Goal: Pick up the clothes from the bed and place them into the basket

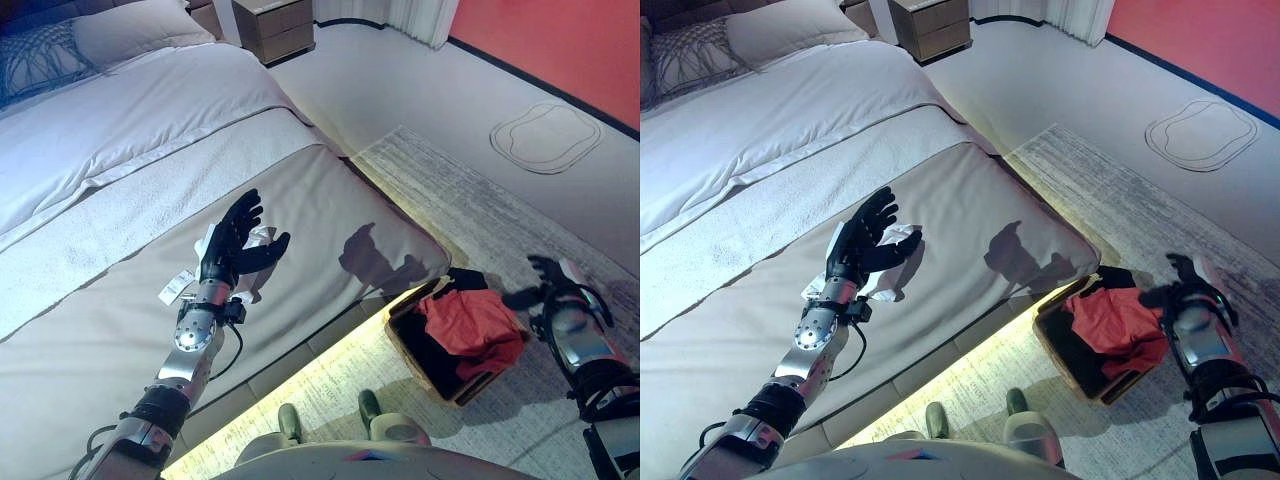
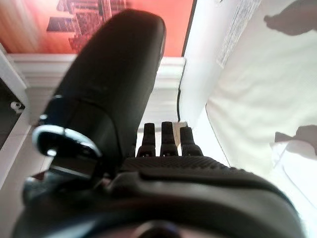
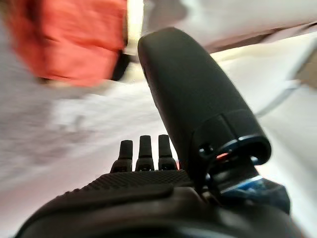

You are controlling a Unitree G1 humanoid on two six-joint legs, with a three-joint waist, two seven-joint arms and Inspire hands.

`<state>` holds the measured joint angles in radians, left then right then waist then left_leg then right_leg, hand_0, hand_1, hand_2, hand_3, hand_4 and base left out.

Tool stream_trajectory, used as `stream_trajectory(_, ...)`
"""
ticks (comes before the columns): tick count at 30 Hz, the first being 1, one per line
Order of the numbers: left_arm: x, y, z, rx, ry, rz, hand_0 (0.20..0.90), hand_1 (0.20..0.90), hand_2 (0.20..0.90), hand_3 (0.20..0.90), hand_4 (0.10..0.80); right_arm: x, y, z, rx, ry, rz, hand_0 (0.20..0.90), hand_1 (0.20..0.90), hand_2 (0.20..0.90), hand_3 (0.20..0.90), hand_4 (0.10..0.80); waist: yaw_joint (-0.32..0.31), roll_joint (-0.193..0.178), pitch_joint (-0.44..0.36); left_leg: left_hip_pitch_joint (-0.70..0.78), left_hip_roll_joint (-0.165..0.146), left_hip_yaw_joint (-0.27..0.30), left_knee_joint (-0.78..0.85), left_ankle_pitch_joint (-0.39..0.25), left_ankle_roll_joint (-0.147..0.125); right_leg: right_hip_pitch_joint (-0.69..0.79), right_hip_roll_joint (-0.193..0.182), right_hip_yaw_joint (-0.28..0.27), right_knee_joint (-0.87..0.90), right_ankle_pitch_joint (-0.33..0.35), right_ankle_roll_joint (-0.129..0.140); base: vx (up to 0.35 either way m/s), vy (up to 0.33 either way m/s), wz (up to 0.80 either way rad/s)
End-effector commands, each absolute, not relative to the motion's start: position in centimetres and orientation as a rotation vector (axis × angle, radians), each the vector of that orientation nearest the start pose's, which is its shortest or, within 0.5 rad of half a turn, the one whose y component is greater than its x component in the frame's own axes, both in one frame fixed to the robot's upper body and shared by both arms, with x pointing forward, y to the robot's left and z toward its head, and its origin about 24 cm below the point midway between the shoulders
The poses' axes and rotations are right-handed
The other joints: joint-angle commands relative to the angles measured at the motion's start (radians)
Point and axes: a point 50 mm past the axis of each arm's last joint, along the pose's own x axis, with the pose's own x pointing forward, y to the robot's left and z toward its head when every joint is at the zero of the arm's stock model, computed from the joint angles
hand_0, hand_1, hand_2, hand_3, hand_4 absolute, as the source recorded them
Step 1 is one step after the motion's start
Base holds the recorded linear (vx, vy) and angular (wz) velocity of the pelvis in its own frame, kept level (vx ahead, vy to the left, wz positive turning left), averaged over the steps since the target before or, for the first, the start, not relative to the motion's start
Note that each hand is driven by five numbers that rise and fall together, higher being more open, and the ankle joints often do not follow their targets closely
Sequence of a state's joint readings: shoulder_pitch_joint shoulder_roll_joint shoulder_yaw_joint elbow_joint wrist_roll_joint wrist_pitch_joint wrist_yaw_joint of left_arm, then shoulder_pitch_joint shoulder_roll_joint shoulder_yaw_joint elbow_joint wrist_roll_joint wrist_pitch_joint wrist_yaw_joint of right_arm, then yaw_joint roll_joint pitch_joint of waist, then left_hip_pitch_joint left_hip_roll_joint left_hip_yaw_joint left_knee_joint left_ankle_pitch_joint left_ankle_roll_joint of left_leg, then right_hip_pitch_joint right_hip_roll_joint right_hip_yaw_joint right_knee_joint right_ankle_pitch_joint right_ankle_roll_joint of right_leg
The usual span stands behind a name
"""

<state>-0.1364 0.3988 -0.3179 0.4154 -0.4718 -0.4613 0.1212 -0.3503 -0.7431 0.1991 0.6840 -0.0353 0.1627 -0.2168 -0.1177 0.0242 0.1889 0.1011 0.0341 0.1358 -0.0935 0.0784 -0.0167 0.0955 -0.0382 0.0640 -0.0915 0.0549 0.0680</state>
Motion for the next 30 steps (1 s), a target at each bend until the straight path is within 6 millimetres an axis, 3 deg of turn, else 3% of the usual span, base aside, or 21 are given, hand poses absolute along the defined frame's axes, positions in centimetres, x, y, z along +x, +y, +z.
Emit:
stream_trajectory(1,28.0,19.5,5.1,-0.014,-0.254,-0.029,0.900,0.900,0.900,0.900,0.800,33.8,-33.1,15.6,-0.995,0.025,-0.496,0.900,0.900,0.900,0.900,0.800,0.092,-0.046,-0.030,0.006,-0.051,-0.086,0.062,-0.146,0.018,-0.063,0.016,-0.020,0.068,-0.009,-0.027,-0.002,-0.017,0.22)
stream_trajectory(3,27.9,19.4,4.4,-0.007,-0.213,-0.050,0.900,0.900,0.900,0.900,0.800,35.1,-32.1,18.7,-1.036,-0.071,-0.491,0.900,0.900,0.900,0.900,0.800,0.122,-0.042,-0.012,-0.029,-0.054,-0.120,0.080,-0.138,0.015,-0.084,0.006,-0.061,0.091,-0.021,-0.033,-0.007,0.014,0.48)
stream_trajectory(10,26.4,20.4,1.9,-0.001,-0.119,-0.012,0.900,0.900,0.900,0.900,0.800,36.8,-28.9,25.2,-1.226,-0.258,-0.434,0.900,0.900,0.900,0.900,0.800,0.190,-0.016,0.065,-0.132,-0.084,-0.197,0.175,-0.133,0.004,-0.139,-0.018,-0.157,0.191,-0.084,-0.065,0.041,0.079,0.42)
stream_trajectory(17,26.2,19.7,2.4,-0.038,-0.179,-0.057,0.900,0.900,0.900,0.900,0.800,37.6,-26.6,31.2,-1.369,-0.366,-0.522,0.900,0.900,0.900,0.900,0.800,0.263,0.026,0.210,-0.312,-0.118,-0.265,0.229,-0.091,0.010,-0.305,-0.038,-0.235,0.284,-0.110,-0.080,-0.165,0.048,0.36)
stream_trajectory(25,26.4,18.5,3.5,-0.051,-0.230,-0.087,0.900,0.900,0.900,0.900,0.800,38.5,-25.1,33.0,-1.354,-0.354,-0.584,0.900,0.900,0.900,0.900,0.800,0.334,0.062,0.325,-0.446,-0.158,-0.309,0.304,-0.075,0.028,-0.419,-0.068,-0.306,0.384,-0.134,-0.090,-0.045,-0.001,0.43)
stream_trajectory(30,26.0,18.6,4.2,-0.064,-0.249,-0.092,0.900,0.900,0.900,0.900,0.800,38.9,-23.9,33.5,-1.347,-0.354,-0.594,0.900,0.900,0.900,0.900,0.800,0.384,0.062,0.331,-0.571,-0.175,-0.313,0.387,-0.084,0.035,-0.522,-0.076,-0.366,0.446,-0.142,-0.092,0.029,0.002,0.26)
